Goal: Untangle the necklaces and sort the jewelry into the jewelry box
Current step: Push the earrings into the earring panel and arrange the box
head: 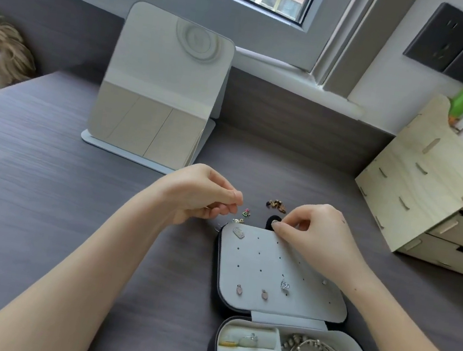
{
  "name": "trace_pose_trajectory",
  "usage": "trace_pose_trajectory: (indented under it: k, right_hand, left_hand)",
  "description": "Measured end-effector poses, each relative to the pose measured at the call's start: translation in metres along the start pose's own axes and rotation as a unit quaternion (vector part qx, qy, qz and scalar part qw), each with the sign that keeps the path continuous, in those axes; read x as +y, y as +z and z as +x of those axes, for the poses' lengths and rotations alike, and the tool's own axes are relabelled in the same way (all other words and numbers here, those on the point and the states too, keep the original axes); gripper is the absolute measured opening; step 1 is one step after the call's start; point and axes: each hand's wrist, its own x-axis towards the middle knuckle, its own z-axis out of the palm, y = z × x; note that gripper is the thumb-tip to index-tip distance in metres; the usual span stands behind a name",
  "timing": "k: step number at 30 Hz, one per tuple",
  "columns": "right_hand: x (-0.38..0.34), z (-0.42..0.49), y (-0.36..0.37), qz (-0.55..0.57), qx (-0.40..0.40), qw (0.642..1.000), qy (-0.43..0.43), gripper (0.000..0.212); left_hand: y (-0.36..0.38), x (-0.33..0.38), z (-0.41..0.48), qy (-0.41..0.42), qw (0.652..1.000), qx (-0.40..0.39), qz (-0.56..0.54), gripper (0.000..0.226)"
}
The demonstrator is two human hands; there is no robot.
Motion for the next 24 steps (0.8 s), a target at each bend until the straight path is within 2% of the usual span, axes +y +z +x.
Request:
trace_pose_trajectory:
  k: [6, 10, 13, 15, 18, 21, 24]
  right_hand:
    - [-0.006, -0.013, -0.022, 0.037, 0.072, 0.995, -0.054, 0.013]
    - [-0.017, -0.021, -0.028, 0.09, 0.04, 0.991, -0.089, 0.013]
    - [-0.024, -0.028, -0.025, 0.019, 0.025, 0.995, -0.098, 0.044]
    - [-0.03, -0.03, -0.022, -0.018, 0.047, 0.993, -0.109, 0.052]
    - [-0.035, -0.031, -0.016, -0.005, 0.08, 0.99, -0.114, 0.043]
    - [-0.034, -0.032, -0.017, 0.094, 0.08, 0.989, -0.08, 0.032]
    - [-0.034, -0.037, -0.023, 0.153, 0.086, 0.983, -0.054, 0.034]
  left_hand:
    - [-0.002, 0.001, 0.002, -0.002, 0.998, -0.04, -0.042, 0.013]
    - [-0.002, 0.002, 0.003, 0.0, 0.992, -0.083, -0.096, 0.013]
    - [-0.003, 0.001, 0.003, 0.006, 0.989, -0.101, -0.109, 0.013]
    - [-0.003, 0.0, 0.004, 0.008, 0.988, -0.108, -0.109, 0.012]
    - [-0.003, 0.001, 0.003, 0.019, 0.987, -0.128, -0.098, 0.012]
    - [-0.006, 0.003, -0.001, 0.041, 0.983, -0.168, -0.063, 0.018]
    - [-0.01, 0.009, -0.011, 0.076, 0.971, -0.225, -0.022, 0.011]
